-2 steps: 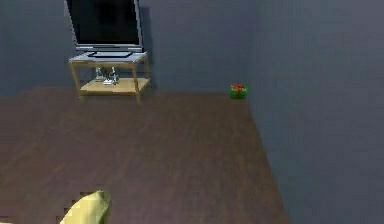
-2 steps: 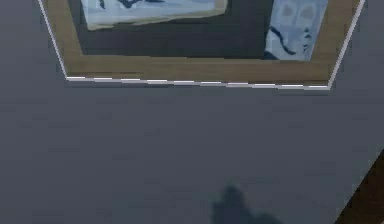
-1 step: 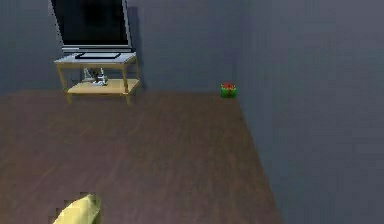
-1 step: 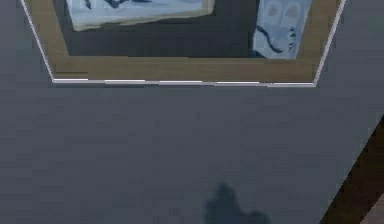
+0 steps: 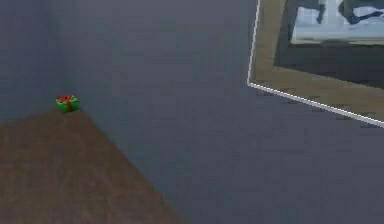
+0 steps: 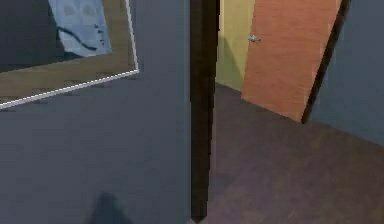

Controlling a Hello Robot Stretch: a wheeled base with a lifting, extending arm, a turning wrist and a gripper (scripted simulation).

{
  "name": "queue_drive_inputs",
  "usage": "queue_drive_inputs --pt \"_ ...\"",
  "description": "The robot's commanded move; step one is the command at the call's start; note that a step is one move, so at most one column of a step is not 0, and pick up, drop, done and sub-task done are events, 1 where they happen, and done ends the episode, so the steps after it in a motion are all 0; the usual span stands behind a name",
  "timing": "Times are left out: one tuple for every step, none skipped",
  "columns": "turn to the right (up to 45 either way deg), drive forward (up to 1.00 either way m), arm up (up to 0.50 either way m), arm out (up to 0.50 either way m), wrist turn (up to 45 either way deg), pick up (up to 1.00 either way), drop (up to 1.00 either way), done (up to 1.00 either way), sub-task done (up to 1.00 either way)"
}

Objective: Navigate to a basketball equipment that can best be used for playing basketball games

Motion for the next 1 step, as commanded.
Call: queue_drive_inputs --pt "39.0 0.0 0.0 0.0 0.0 0.0 0.0 0.0 0.0"
